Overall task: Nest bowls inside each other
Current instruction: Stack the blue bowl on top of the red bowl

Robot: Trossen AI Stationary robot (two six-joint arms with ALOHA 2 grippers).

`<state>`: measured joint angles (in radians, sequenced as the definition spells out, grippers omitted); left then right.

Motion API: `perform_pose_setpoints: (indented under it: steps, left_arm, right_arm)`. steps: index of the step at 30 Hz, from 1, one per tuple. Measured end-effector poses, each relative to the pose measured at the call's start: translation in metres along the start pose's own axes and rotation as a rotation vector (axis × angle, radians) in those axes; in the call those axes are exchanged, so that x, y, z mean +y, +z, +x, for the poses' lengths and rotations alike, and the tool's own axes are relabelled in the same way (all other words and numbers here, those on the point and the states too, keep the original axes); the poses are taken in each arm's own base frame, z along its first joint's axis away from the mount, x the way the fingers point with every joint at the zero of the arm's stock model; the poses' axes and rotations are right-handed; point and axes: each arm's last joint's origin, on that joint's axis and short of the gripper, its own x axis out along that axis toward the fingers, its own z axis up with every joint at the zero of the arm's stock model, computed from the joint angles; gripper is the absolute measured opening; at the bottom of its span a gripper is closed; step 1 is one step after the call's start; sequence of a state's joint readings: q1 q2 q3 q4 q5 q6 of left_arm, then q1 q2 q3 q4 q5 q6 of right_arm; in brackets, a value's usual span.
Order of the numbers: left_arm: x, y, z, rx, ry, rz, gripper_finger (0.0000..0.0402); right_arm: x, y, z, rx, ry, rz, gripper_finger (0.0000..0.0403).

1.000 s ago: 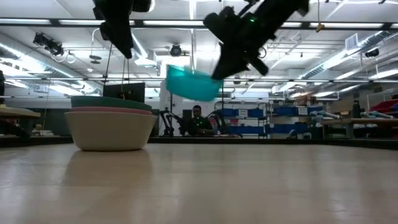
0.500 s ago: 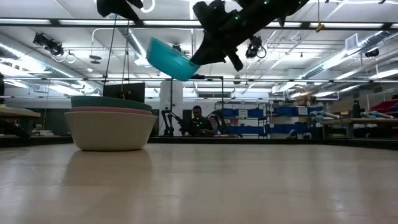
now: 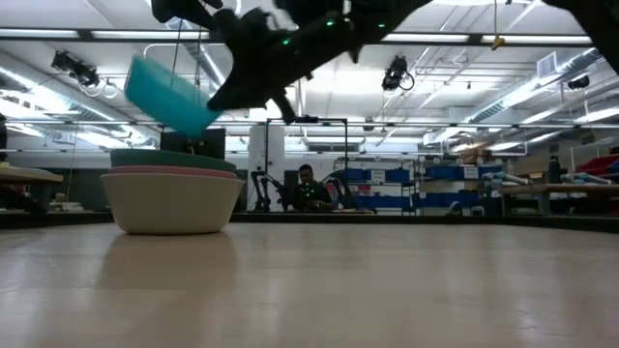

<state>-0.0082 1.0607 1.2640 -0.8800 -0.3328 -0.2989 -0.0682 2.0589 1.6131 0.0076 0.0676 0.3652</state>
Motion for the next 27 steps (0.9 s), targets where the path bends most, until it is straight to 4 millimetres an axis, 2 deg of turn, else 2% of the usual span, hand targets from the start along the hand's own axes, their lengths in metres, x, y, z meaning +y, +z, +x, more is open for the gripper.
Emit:
perform_pose_setpoints:
  steps: [3, 7, 10, 18, 27]
  left_arm:
    - [0.0, -0.001, 0.0, 0.007, 0.002, 0.003, 0.0259]
    - [0.0, -0.001, 0.0, 0.009, 0.003, 0.003, 0.0259]
    - [0.0, -0.001, 0.0, 0.011, 0.003, 0.008, 0.0259]
    - [0.0, -0.001, 0.0, 0.011, 0.003, 0.01, 0.0259]
    - [0.0, -0.001, 0.0, 0.011, 0.003, 0.01, 0.0259]
  right_arm:
    - [0.002, 0.001, 0.02, 0.077, -0.025, -0.009, 0.0]
    - [0.003, 0.002, 0.035, 0.149, -0.053, -0.015, 0.0]
    - [0.003, 0.002, 0.039, 0.166, -0.077, -0.014, 0.0]
    - [-0.001, 0.004, 0.035, 0.205, -0.12, -0.013, 0.0007]
    - [-0.007, -0.002, 0.032, 0.284, -0.157, -0.013, 0.0114]
